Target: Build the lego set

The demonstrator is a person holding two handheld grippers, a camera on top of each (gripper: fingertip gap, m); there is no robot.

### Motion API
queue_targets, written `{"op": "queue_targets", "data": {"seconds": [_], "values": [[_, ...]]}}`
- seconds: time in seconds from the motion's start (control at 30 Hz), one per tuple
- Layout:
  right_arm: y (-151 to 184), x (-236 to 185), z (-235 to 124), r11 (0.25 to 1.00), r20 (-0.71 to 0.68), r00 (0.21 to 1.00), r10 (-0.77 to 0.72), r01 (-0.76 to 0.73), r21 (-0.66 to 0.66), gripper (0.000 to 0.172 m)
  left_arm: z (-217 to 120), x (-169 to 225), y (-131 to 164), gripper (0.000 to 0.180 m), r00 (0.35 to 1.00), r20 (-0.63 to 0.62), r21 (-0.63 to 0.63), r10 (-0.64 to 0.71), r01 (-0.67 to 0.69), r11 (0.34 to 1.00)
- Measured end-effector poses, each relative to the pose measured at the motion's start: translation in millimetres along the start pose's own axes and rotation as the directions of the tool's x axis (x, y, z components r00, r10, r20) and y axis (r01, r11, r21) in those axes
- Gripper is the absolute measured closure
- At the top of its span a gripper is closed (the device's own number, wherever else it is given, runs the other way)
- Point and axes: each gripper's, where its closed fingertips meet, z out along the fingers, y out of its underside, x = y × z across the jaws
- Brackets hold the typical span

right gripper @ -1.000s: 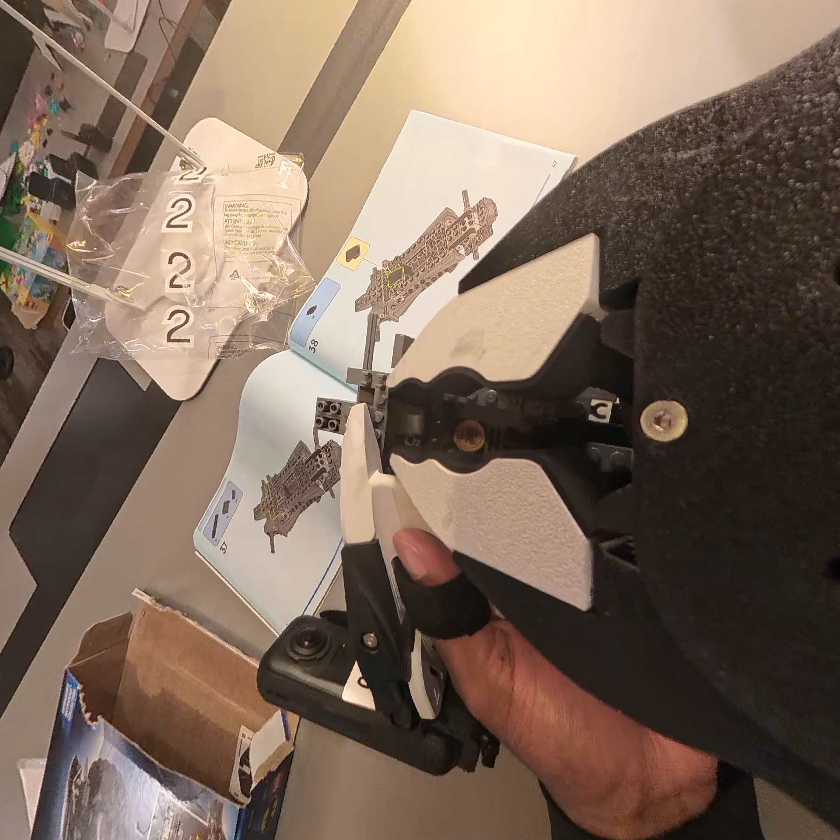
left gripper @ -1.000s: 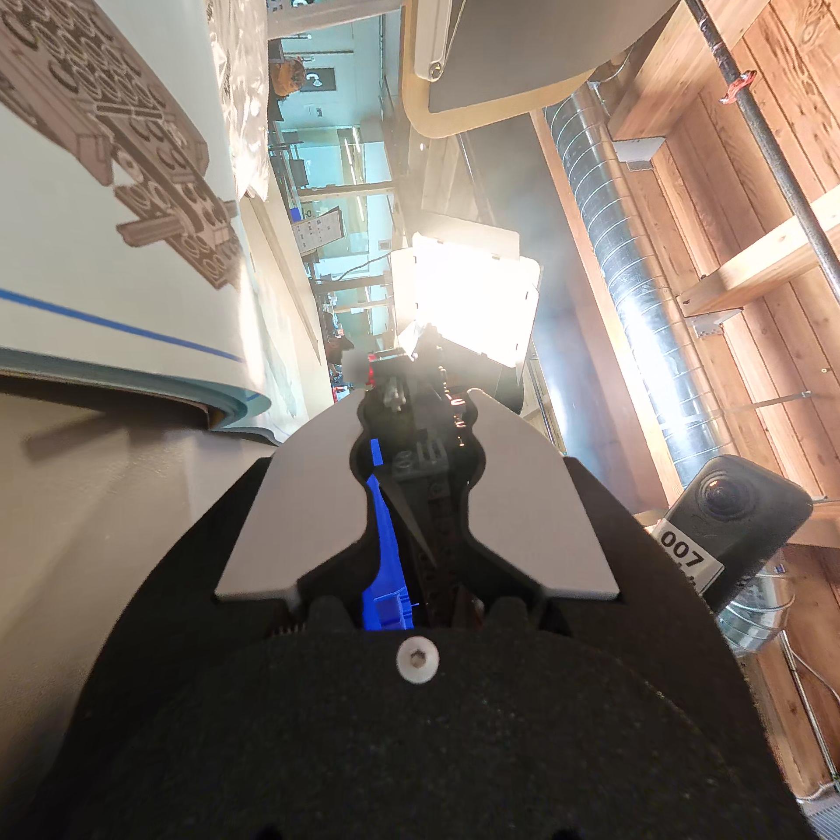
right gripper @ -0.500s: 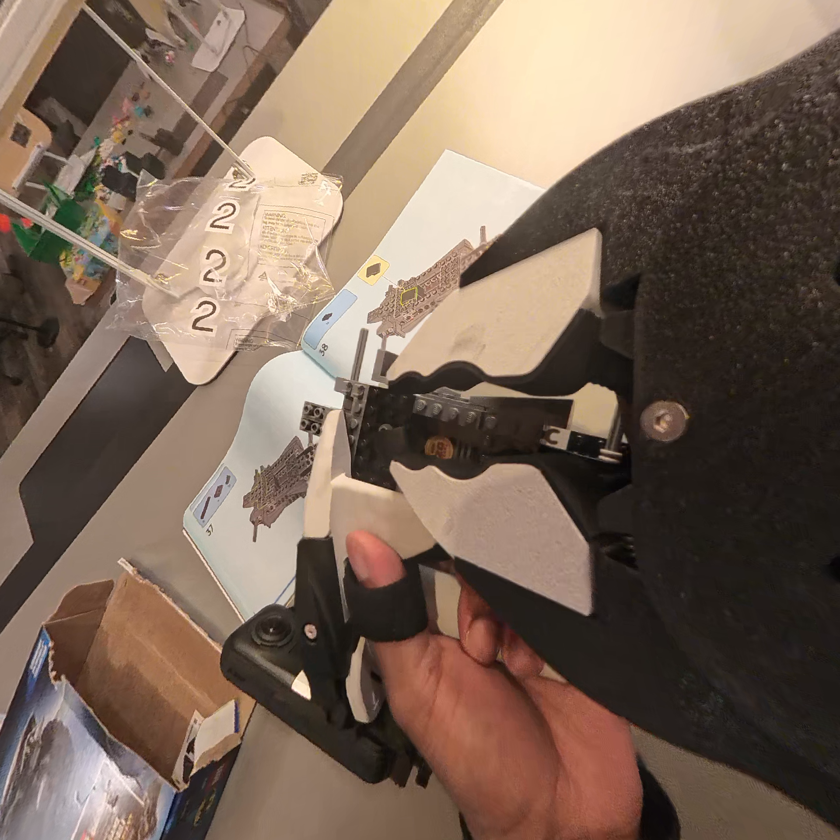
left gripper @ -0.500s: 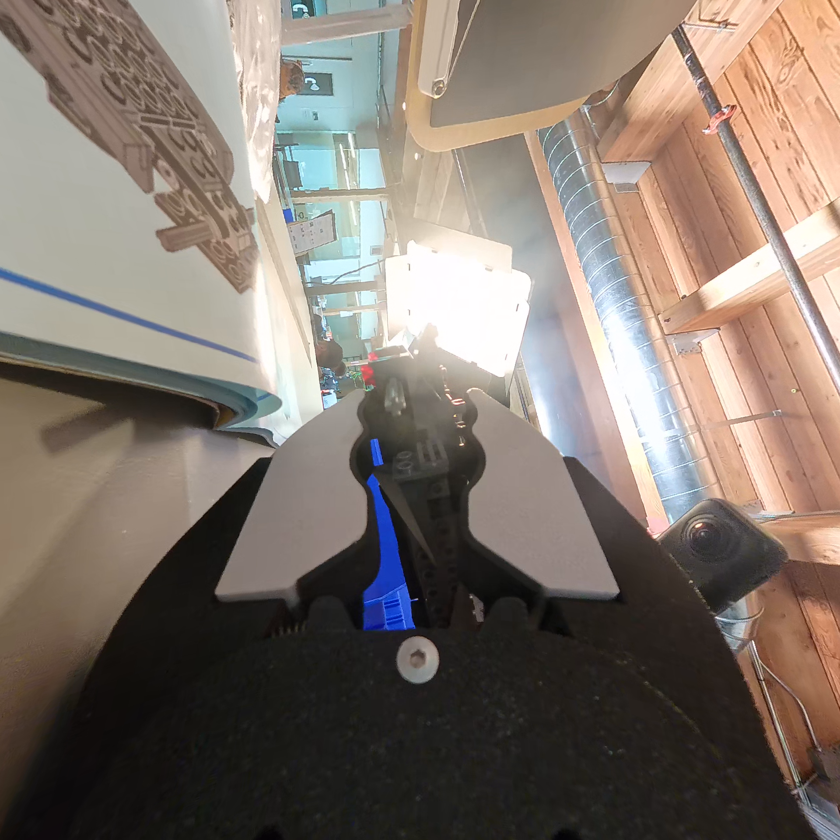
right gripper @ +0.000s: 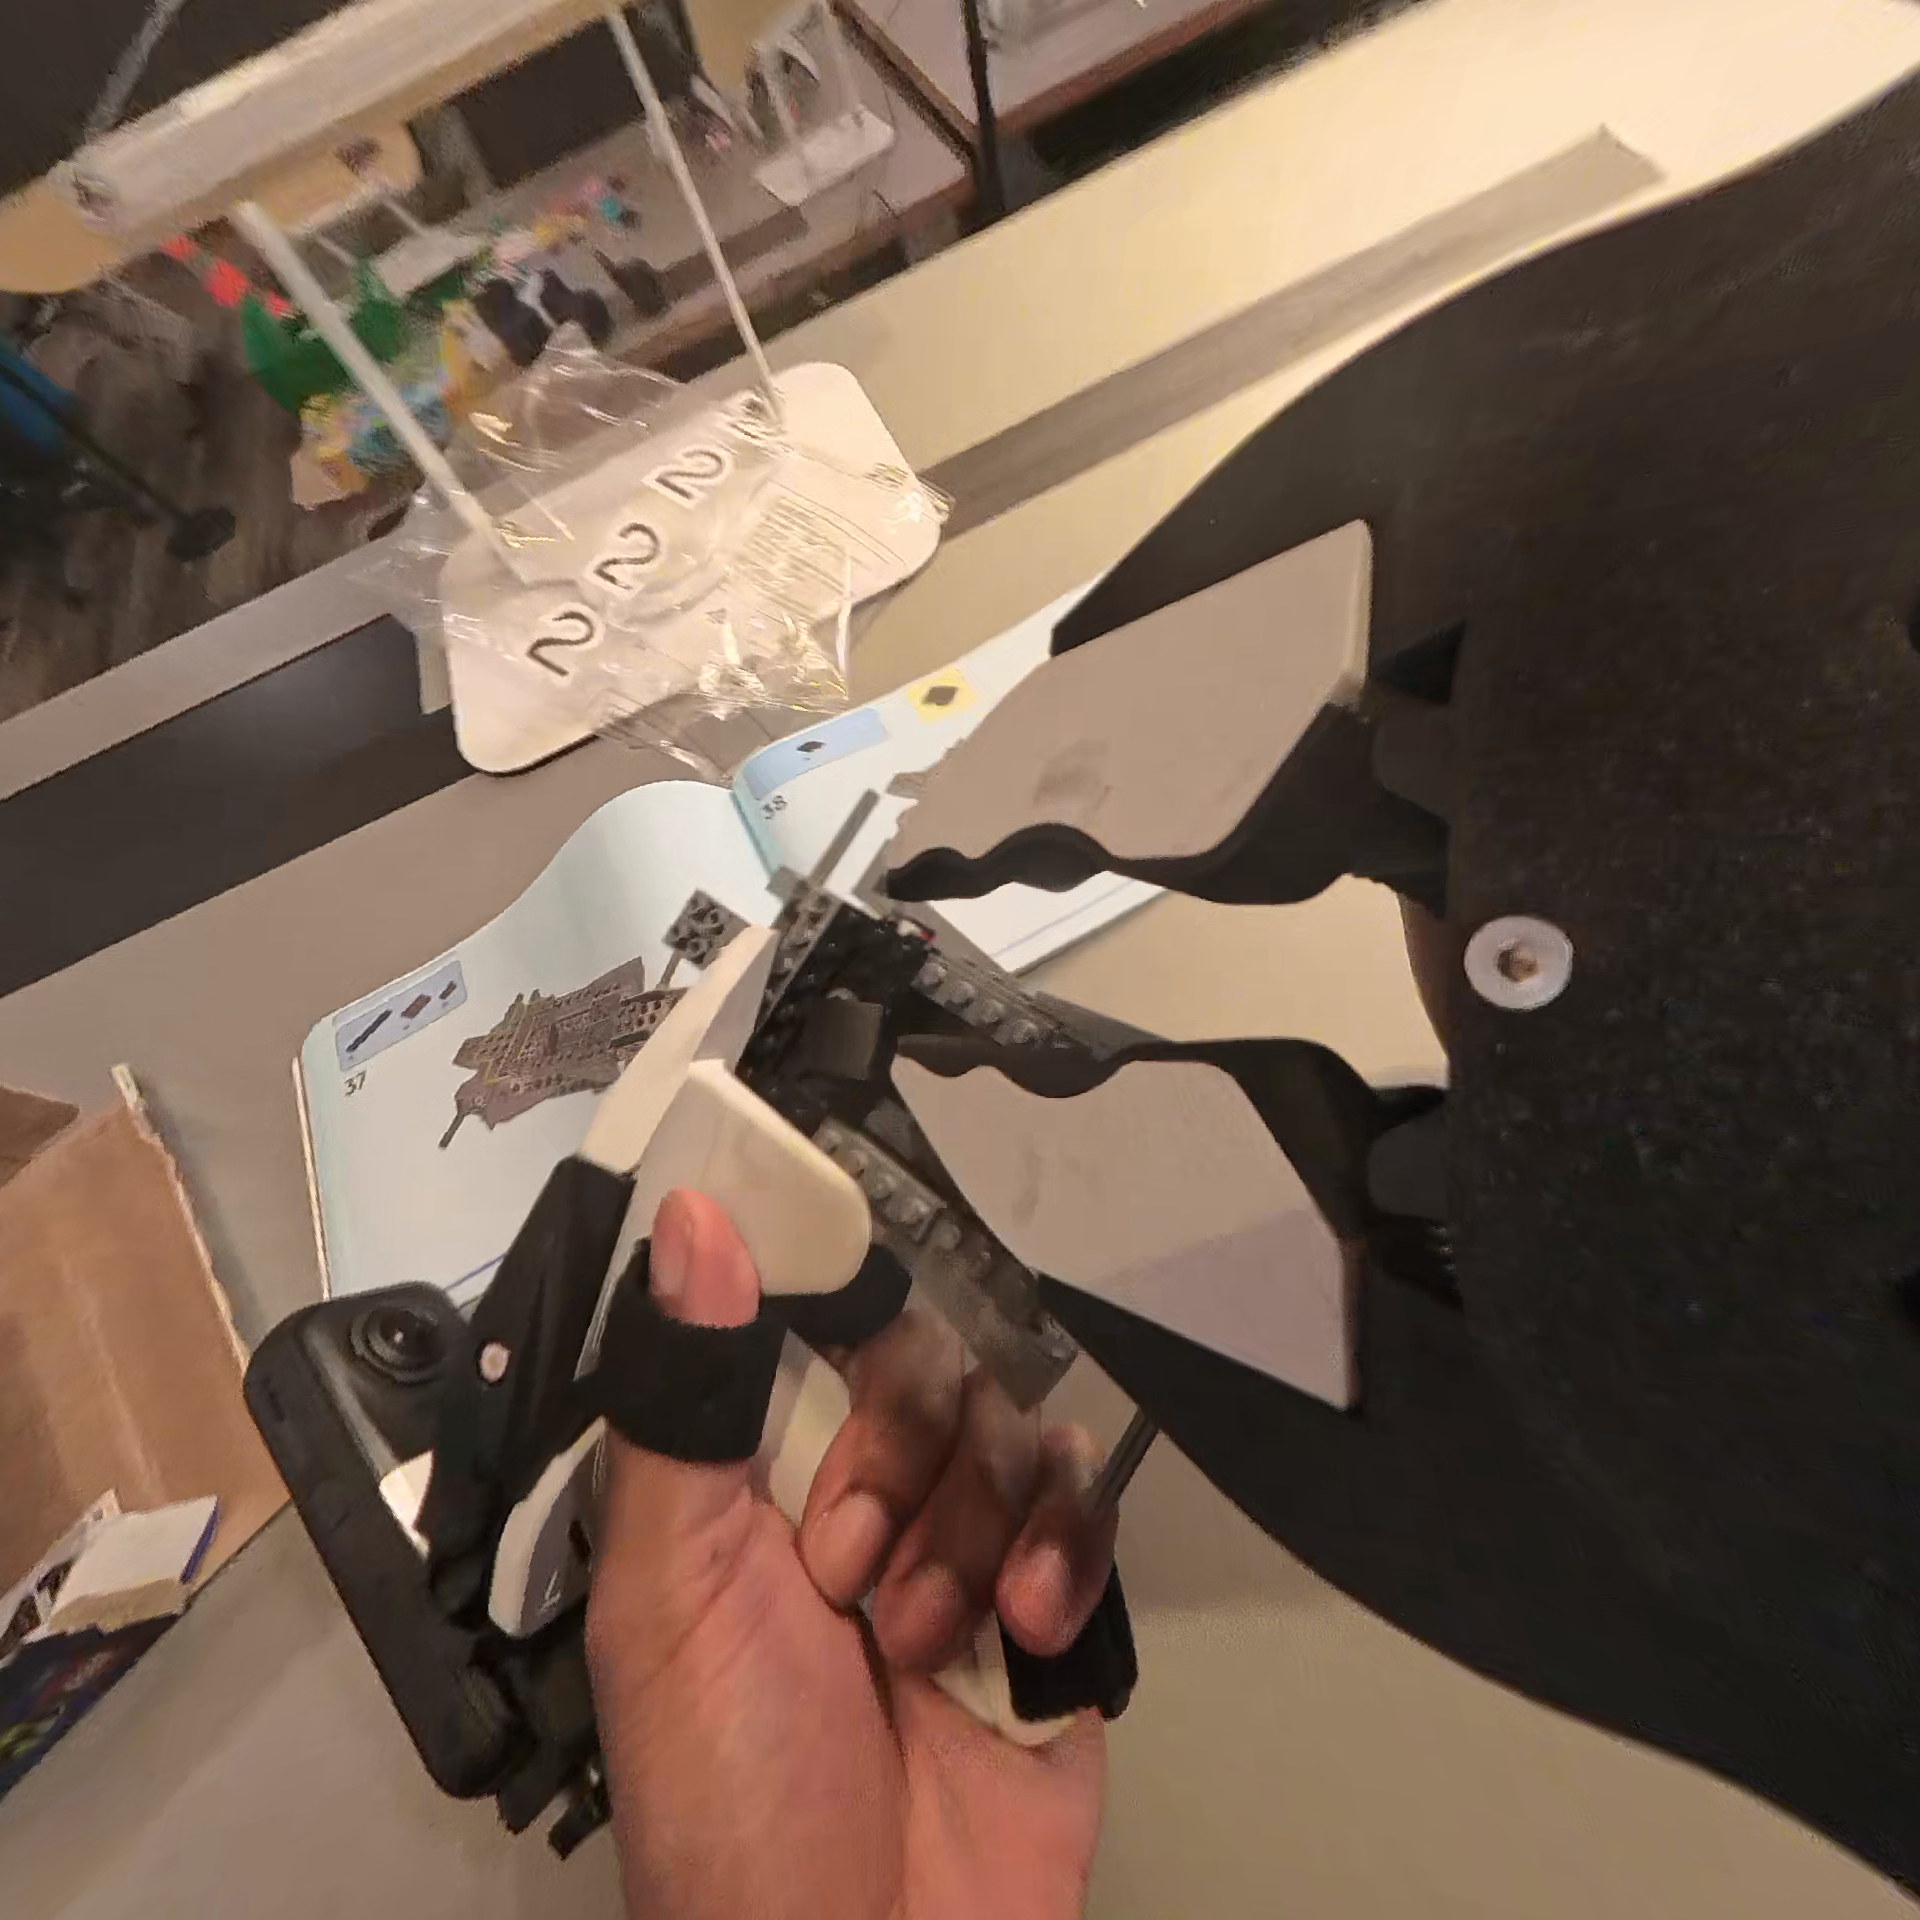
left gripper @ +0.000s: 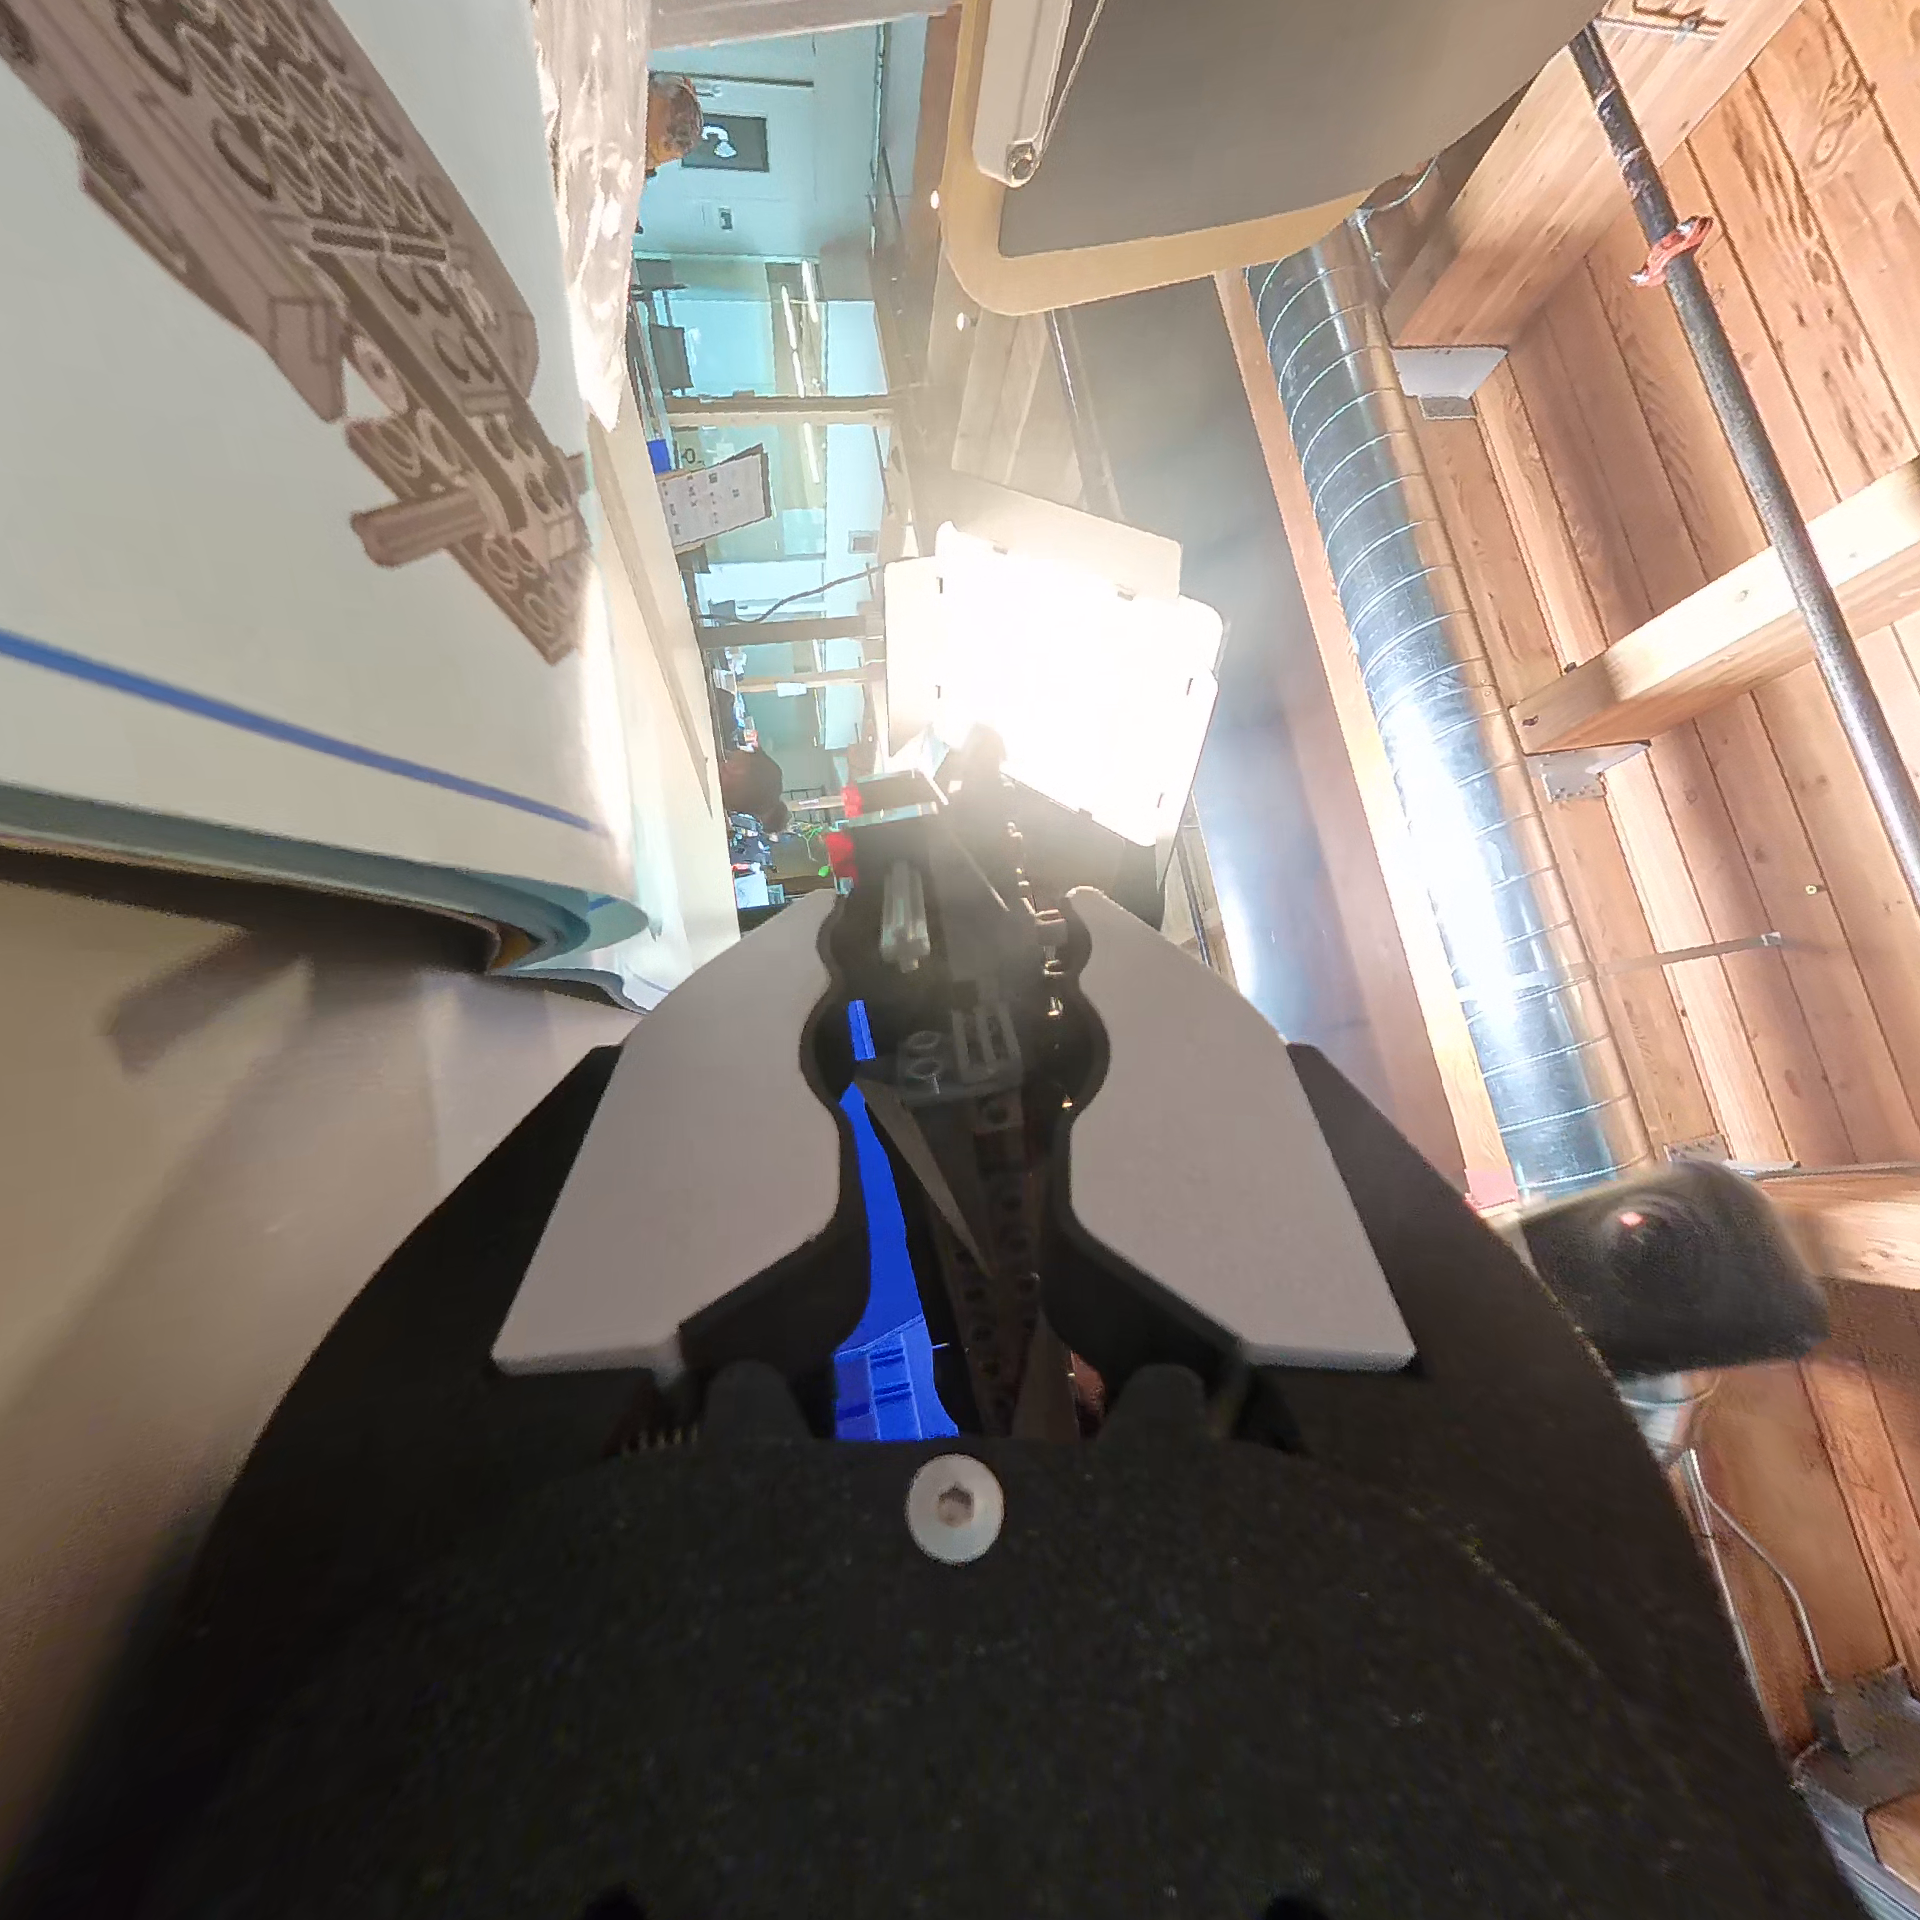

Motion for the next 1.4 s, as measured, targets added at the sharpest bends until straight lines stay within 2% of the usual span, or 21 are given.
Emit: {"op": "queue_targets", "data": {"seconds": [0.07, 0.13, 0.23, 0.37, 0.53, 0.63, 0.77, 0.87, 1.03, 1.23, 1.4], "values": [[10.7, 4.3, -2.0, 0.989, 0.005, 0.989, 0.148, -0.148, -0.007, 0.142, -1.5, -0.1, -4.3, 0.144, 1.000, 0.002, 0.010, -0.002, 0.002, 1.000], [24.6, 9.5, -8.4, 0.942, -0.007, 0.942, 0.335, -0.335, 0.008, 0.137, -3.3, 1.2, -10.8, 0.145, 1.000, -0.002, 0.023, 0.003, -0.003, 1.000], [43.4, 2.5, -22.1, 0.812, 0.058, 0.815, 0.577, -0.580, 0.064, 0.126, -5.7, 5.4, -21.4, 0.145, 0.999, -0.017, 0.039, 0.030, -0.029, 0.999], [54.3, -20.4, -28.5, 0.647, 0.254, 0.641, 0.724, -0.759, 0.070, 0.119, -4.4, 10.0, -24.9, 0.145, 0.998, -0.039, 0.020, 0.040, -0.039, 0.999], [32.9, -18.7, -36.1, 0.576, 0.486, 0.518, 0.704, -0.816, 0.036, 0.113, 8.0, 19.5, 5.2, 0.145, 0.993, -0.116, -0.185, -0.037, 0.015, 0.983], [20.9, -18.0, -38.7, 0.540, 0.601, 0.434, 0.671, -0.841, 0.005, 0.113, 9.9, 17.4, 20.7, 0.145, 0.996, -0.091, -0.272, 0.005, -0.029, 0.962], [27.9, -29.6, -24.8, 0.537, 0.654, 0.355, 0.668, -0.838, -0.094, 0.112, 9.2, 18.6, 31.7, 0.144, 0.995, -0.101, -0.339, 0.017, -0.051, 0.940], [24.5, -34.4, -23.0, 0.515, 0.697, 0.298, 0.652, -0.848, -0.120, 0.121, 7.8, 18.0, 35.1, 0.144, 0.993, -0.106, -0.359, 0.056, -0.091, 0.929], [27.2, -39.4, -14.9, 0.511, 0.695, 0.269, 0.667, -0.844, -0.163, 0.138, 8.7, 20.3, 44.6, 0.144, 0.985, -0.127, -0.395, 0.114, -0.156, 0.906], [30.5, -45.1, -12.7, 0.488, 0.710, 0.217, 0.670, -0.850, -0.200, 0.140, 10.2, 17.6, 48.7, 0.144, 0.981, -0.112, -0.402, 0.157, -0.189, 0.896], [33.6, -46.6, -13.5, 0.488, 0.720, 0.206, 0.663, -0.849, -0.206, 0.141, 10.0, 17.8, 51.2, 0.144, 0.978, -0.113, -0.417, 0.177, -0.208, 0.885]]}}
